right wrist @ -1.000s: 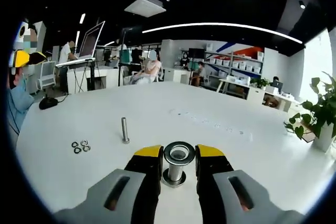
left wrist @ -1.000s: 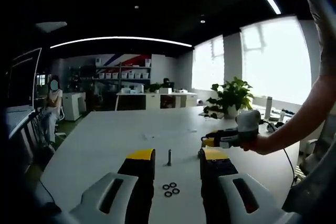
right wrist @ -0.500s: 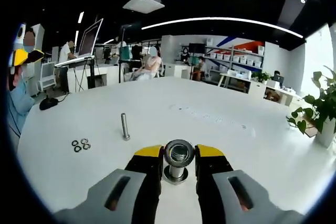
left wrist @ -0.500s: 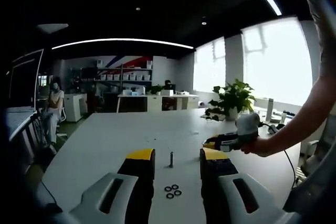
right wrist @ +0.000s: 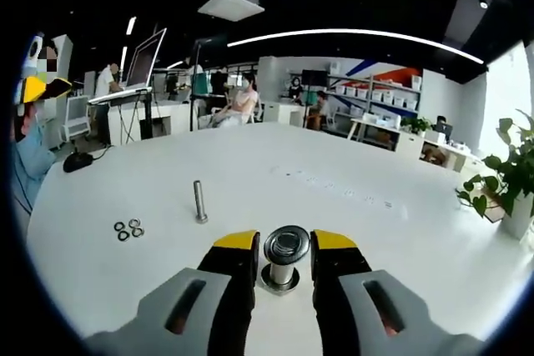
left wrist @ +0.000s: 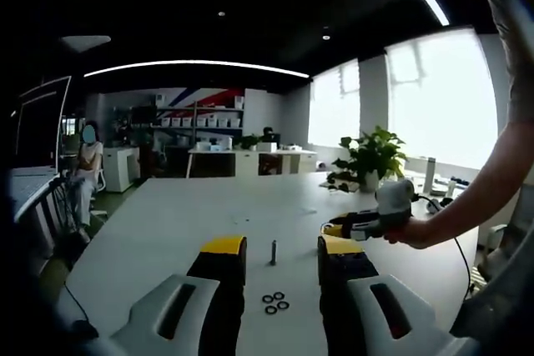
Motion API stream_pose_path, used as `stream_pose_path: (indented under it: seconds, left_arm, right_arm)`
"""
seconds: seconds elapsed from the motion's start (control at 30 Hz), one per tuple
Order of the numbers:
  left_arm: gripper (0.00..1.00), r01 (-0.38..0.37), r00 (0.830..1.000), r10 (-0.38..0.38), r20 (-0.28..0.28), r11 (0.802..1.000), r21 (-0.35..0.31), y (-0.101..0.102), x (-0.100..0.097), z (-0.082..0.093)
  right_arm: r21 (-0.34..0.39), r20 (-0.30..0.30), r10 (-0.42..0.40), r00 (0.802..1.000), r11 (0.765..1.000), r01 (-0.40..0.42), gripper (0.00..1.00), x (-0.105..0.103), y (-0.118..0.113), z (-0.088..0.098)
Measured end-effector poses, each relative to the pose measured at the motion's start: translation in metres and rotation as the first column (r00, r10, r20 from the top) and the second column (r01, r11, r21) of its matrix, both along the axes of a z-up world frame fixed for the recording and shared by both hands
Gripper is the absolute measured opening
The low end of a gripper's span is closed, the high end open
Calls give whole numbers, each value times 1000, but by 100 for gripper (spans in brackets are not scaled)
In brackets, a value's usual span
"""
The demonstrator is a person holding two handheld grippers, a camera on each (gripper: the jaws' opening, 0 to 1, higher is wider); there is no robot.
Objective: Place the washer onto the threaded stud by aligning its center hole with the stud, sliding it down to the base, and recovering from edge contact or off-axis alignment until the washer reaches the visible bottom stop.
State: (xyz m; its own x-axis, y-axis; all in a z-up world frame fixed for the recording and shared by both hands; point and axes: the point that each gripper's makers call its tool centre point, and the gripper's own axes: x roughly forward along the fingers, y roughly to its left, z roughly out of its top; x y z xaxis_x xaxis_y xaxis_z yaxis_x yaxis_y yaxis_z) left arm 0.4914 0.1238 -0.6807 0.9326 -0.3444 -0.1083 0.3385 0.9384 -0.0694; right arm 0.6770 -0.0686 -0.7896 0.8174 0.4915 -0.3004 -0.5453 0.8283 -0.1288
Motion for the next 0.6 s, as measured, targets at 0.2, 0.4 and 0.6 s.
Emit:
stream_pose_path:
  seconds: [0.2, 0.4, 0.6]
  left_arm:
    - [32, 0, 1000, 0, 0, 1000, 4, 0, 0, 0]
    - [33, -7, 1000, 7, 1, 1000, -1, 2, 0, 0]
    - [33, -8, 1000, 8, 3, 1000, 1, 2, 1, 1]
  right_arm:
    - [-15, 23, 9, 1000, 1000, -9, 28, 0, 3, 3]
    - [-7, 27, 29, 999, 1000, -29, 28, 0, 9, 5]
    - [-8, 19, 23, 1000, 1000, -23, 28, 1, 7, 2]
